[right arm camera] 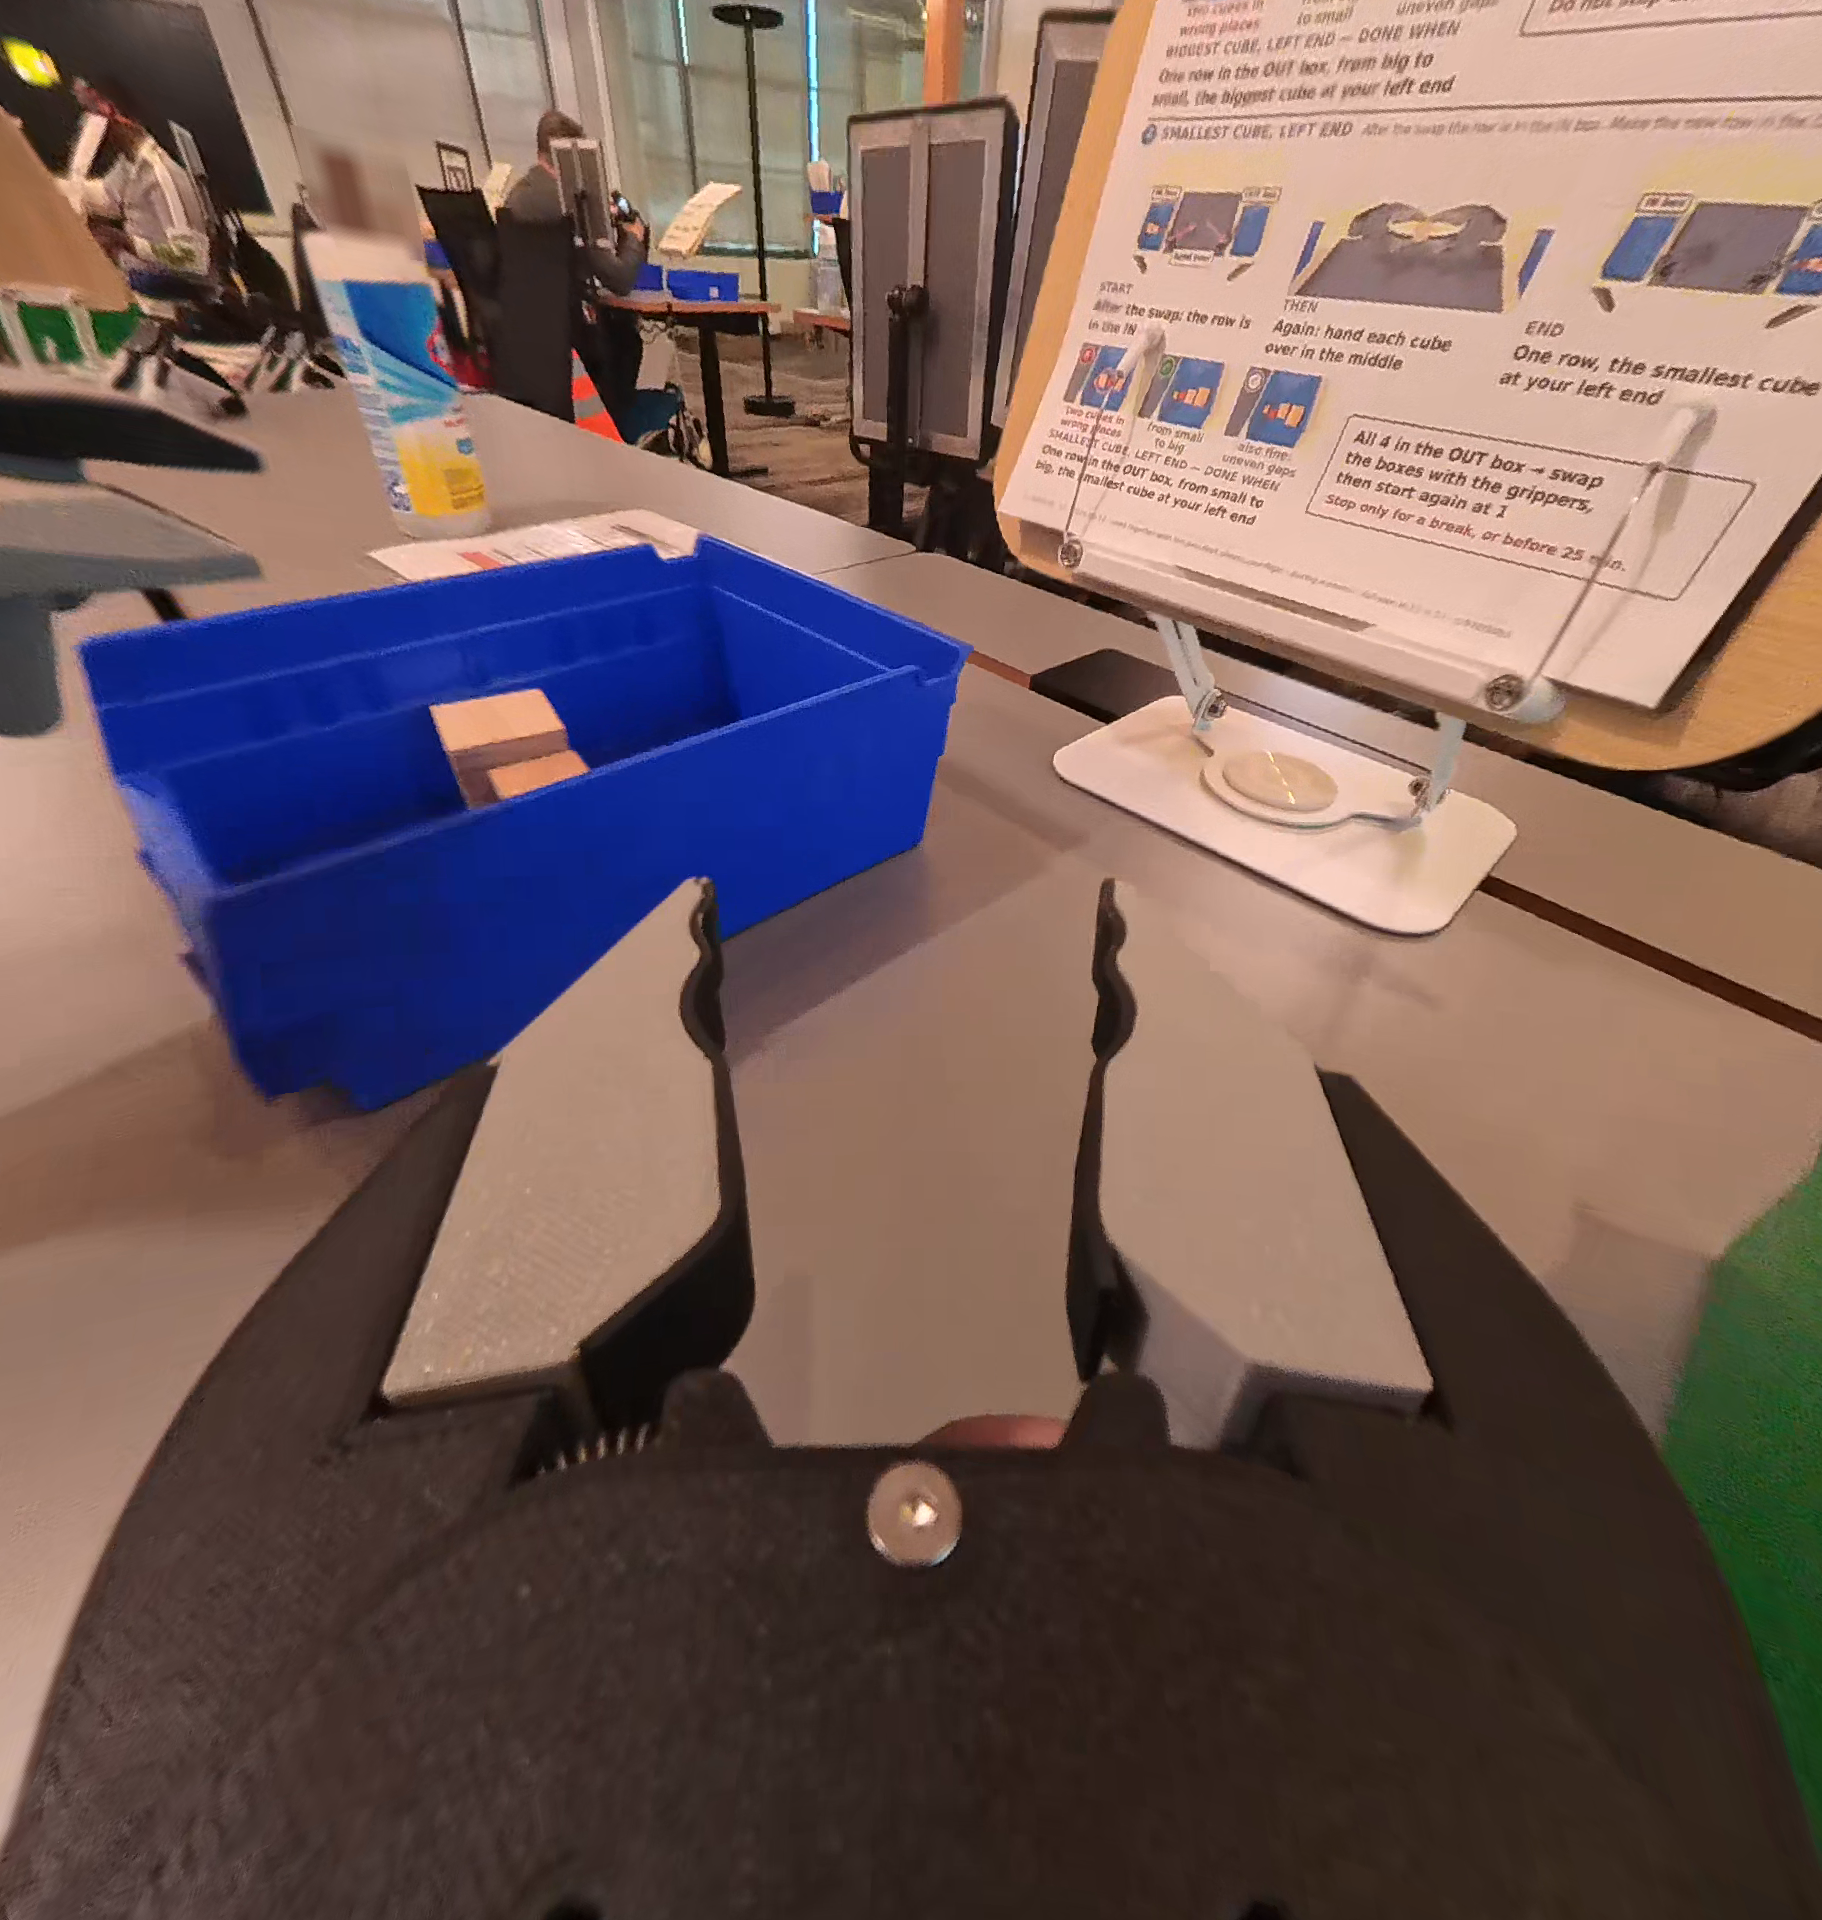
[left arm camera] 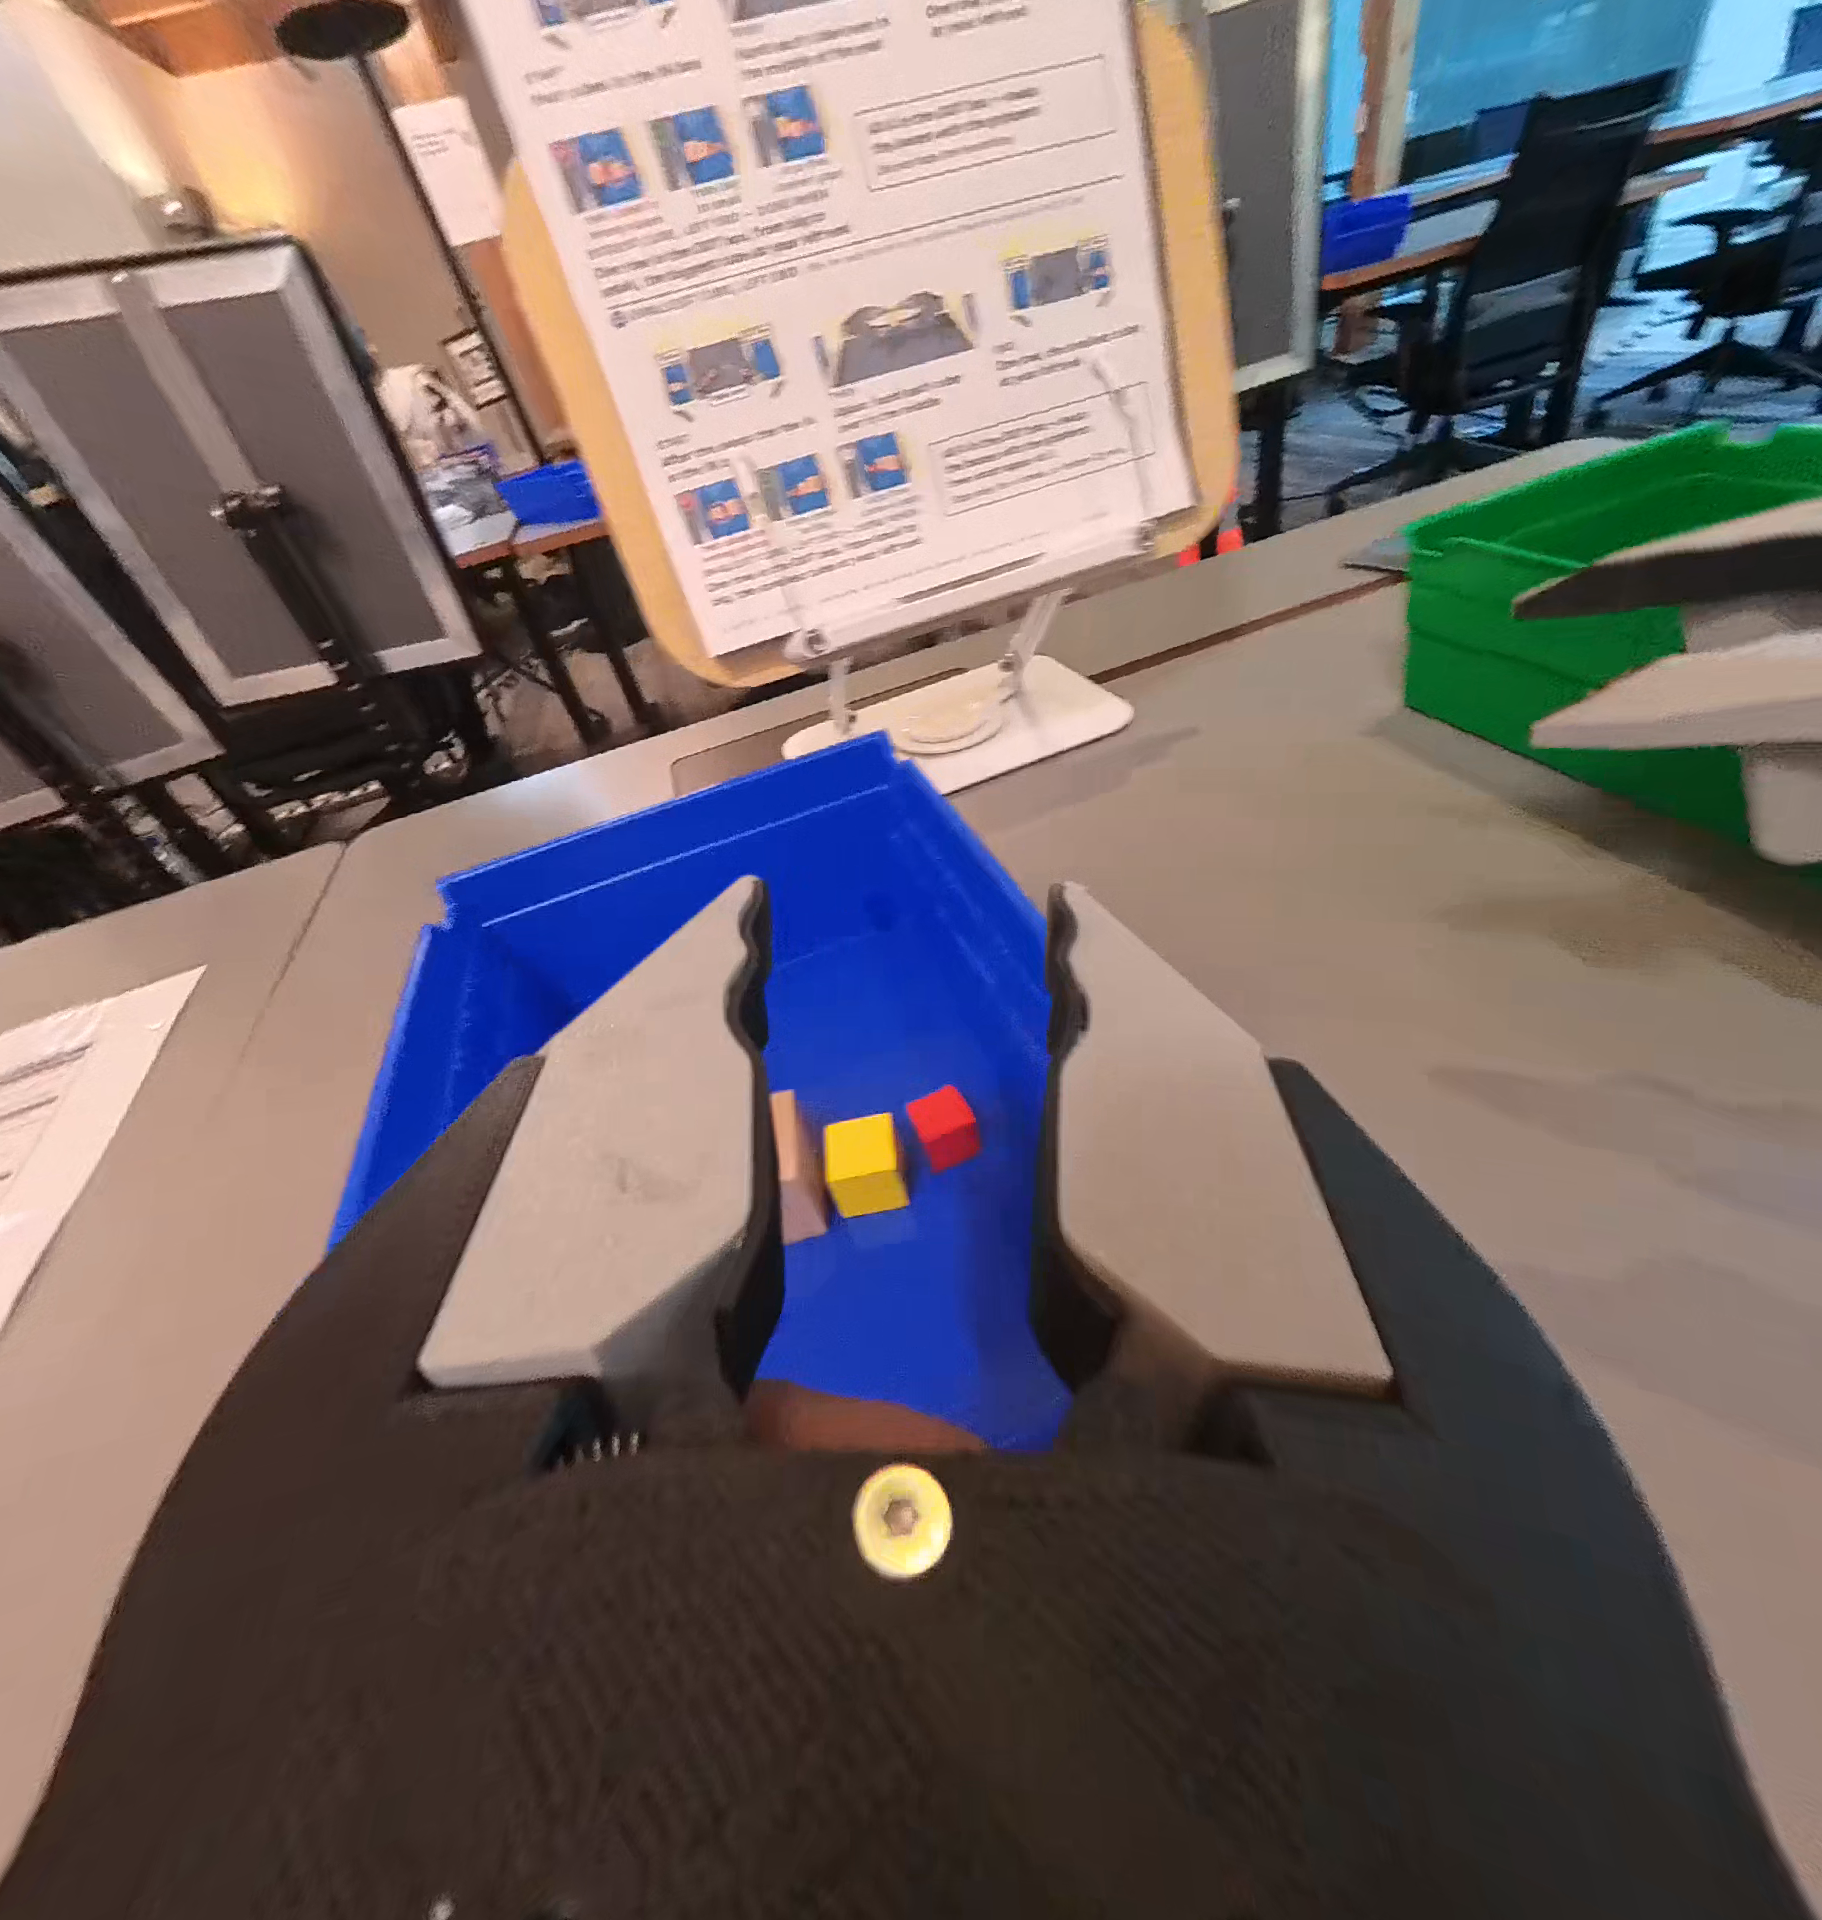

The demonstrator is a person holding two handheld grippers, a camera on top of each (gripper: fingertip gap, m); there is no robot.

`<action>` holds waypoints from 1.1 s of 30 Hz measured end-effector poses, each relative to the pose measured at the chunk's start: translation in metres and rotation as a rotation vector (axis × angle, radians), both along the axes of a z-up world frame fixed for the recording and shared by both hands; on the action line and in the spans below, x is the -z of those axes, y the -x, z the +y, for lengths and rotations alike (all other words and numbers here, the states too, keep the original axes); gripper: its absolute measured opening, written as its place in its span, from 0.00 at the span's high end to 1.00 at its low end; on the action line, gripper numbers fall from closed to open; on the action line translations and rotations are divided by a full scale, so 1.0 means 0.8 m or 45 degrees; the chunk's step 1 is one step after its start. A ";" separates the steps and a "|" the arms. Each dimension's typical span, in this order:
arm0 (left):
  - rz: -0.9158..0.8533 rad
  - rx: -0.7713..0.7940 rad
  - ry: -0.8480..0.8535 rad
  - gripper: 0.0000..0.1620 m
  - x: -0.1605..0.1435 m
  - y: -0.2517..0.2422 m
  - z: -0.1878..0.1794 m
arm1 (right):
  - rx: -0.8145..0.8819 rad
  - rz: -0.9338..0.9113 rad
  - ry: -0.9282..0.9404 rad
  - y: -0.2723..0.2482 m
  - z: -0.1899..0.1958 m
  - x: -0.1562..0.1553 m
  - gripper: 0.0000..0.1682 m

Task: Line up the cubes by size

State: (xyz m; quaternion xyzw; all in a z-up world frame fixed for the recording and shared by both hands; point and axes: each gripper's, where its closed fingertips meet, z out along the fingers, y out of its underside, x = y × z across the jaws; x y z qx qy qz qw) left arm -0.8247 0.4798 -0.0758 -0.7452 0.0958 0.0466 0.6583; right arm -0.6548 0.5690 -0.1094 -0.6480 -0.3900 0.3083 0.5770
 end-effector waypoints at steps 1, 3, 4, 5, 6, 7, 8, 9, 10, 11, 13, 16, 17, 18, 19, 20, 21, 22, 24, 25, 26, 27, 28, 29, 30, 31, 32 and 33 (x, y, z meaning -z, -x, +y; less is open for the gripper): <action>-0.021 -0.024 0.004 0.69 0.003 0.011 0.003 | 0.011 -0.009 -0.030 0.006 0.010 0.008 0.59; -0.092 -0.035 -0.002 0.69 0.010 0.025 0.006 | 0.036 -0.061 -0.045 0.011 0.026 0.030 0.60; -0.114 -0.035 -0.002 0.69 0.012 0.030 0.009 | 0.020 -0.099 -0.010 0.015 0.026 0.042 0.60; -0.116 -0.043 0.011 0.69 0.013 0.034 0.011 | 0.005 -0.122 0.020 0.016 0.025 0.049 0.60; -0.103 -0.059 0.016 0.68 0.012 0.038 0.013 | 0.009 -0.118 0.014 0.015 0.024 0.050 0.60; -0.088 -0.077 0.000 0.68 0.008 0.042 0.013 | 0.024 -0.113 -0.008 0.013 0.024 0.049 0.60; -0.080 -0.083 -0.020 0.68 0.005 0.043 0.013 | 0.035 -0.122 -0.027 0.011 0.024 0.050 0.60; -0.081 -0.073 -0.025 0.68 0.003 0.041 0.012 | 0.046 -0.137 -0.044 0.009 0.024 0.051 0.60; -0.084 -0.059 -0.022 0.68 0.004 0.038 0.011 | 0.057 -0.153 -0.060 0.008 0.024 0.053 0.60; -0.088 -0.047 -0.020 0.68 0.004 0.035 0.010 | 0.067 -0.170 -0.070 0.006 0.025 0.055 0.60; -0.103 -0.039 -0.027 0.68 0.003 0.033 0.008 | 0.082 -0.189 -0.072 0.004 0.027 0.060 0.60; -0.101 -0.028 -0.024 0.68 0.004 0.028 0.007 | 0.110 -0.183 -0.042 -0.003 0.034 0.063 0.60; -0.087 -0.031 -0.017 0.68 0.006 0.027 0.008 | 0.123 -0.175 -0.027 -0.006 0.038 0.063 0.60; -0.070 -0.039 -0.011 0.68 0.008 0.027 0.008 | 0.136 -0.163 -0.010 -0.009 0.041 0.063 0.60; -0.055 -0.050 -0.006 0.68 0.010 0.028 0.009 | 0.147 -0.152 0.009 -0.012 0.044 0.063 0.60; -0.042 -0.060 0.000 0.68 0.012 0.029 0.010 | 0.155 -0.141 0.026 -0.014 0.047 0.063 0.60; -0.031 -0.067 0.008 0.68 0.014 0.029 0.012 | 0.165 -0.130 0.036 -0.016 0.049 0.063 0.59; -0.024 -0.068 0.012 0.68 0.016 0.028 0.013 | 0.182 -0.122 0.039 -0.019 0.051 0.062 0.59; -0.029 -0.062 0.017 0.68 0.018 0.026 0.016 | 0.221 -0.129 0.034 -0.023 0.057 0.062 0.59; -0.031 -0.057 0.022 0.68 0.020 0.024 0.017 | 0.241 -0.136 0.032 -0.025 0.059 0.062 0.58; -0.028 -0.055 0.028 0.68 0.022 0.024 0.018 | 0.250 -0.141 0.032 -0.026 0.061 0.063 0.58; -0.021 -0.057 0.034 0.68 0.024 0.023 0.019 | 0.247 -0.140 0.033 -0.025 0.061 0.063 0.58; -0.015 -0.058 0.037 0.68 0.025 0.023 0.020 | 0.243 -0.136 0.036 -0.025 0.060 0.063 0.58; -0.013 -0.059 0.038 0.67 0.025 0.024 0.020 | 0.239 -0.130 0.038 -0.024 0.060 0.062 0.58; -0.017 -0.059 0.037 0.68 0.025 0.024 0.020 | 0.236 -0.127 0.037 -0.024 0.059 0.062 0.58; -0.021 -0.059 0.035 0.68 0.024 0.024 0.020 | 0.236 -0.127 0.037 -0.024 0.059 0.062 0.58; -0.025 -0.059 0.032 0.68 0.024 0.024 0.019 | 0.236 -0.127 0.036 -0.024 0.059 0.061 0.58; -0.027 -0.059 0.032 0.68 0.024 0.025 0.018 | 0.235 -0.125 0.036 -0.024 0.058 0.061 0.58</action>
